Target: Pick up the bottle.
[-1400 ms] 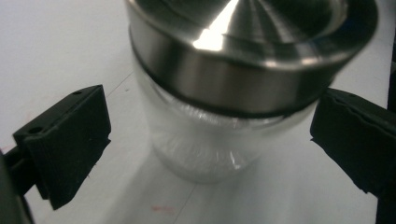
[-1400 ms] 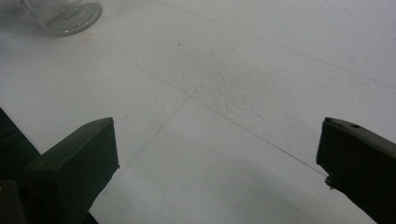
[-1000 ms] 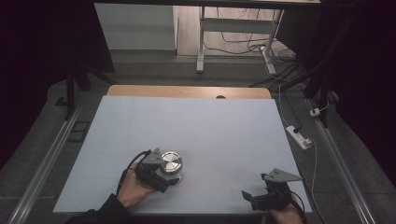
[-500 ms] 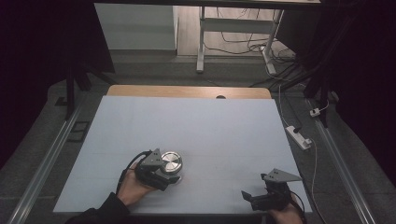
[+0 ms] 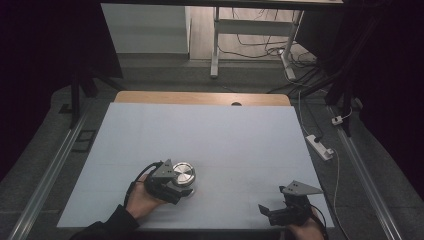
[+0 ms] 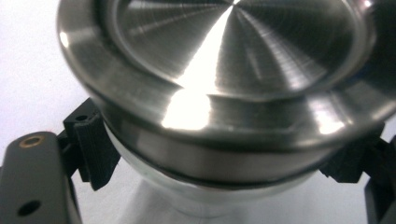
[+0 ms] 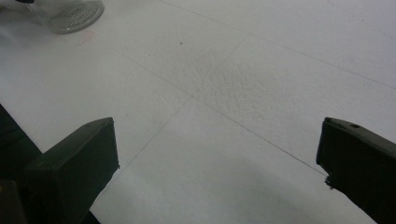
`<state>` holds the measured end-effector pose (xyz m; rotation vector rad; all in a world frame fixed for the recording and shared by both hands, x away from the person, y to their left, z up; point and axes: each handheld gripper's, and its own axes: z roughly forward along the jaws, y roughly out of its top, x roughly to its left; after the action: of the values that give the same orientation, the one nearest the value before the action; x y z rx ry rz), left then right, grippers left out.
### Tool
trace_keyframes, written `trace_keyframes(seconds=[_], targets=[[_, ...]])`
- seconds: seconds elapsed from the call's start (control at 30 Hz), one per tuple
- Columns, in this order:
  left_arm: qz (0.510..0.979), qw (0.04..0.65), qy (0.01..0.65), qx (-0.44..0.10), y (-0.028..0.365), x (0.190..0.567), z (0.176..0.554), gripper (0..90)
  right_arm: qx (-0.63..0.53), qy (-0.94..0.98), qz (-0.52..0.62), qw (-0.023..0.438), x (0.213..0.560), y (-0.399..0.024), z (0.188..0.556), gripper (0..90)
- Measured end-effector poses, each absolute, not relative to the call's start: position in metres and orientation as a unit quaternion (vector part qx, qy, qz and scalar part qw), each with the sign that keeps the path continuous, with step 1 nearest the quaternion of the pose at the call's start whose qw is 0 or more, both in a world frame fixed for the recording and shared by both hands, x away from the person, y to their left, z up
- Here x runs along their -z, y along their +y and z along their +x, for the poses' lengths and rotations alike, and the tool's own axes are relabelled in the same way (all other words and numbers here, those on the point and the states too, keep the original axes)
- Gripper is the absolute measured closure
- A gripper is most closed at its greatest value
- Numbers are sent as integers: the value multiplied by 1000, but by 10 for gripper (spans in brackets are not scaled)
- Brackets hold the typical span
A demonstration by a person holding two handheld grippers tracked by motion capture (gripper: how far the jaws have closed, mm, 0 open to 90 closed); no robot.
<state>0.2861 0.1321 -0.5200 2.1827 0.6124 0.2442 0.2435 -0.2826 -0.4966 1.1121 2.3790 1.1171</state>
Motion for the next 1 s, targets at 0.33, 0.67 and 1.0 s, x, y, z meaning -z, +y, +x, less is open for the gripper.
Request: trace_keyframes(seconds=[0.33, 0.67, 1.0], targets=[[867, 421, 251, -91, 133, 513, 287, 153, -388, 825, 386, 142, 497, -283, 244, 0], [870, 422, 236, -96, 130, 497, 286, 153, -389, 824, 388, 140, 497, -283, 244, 0], [870, 425, 231, -91, 127, 483, 292, 153, -390, 823, 389, 139, 497, -284, 245, 0]])
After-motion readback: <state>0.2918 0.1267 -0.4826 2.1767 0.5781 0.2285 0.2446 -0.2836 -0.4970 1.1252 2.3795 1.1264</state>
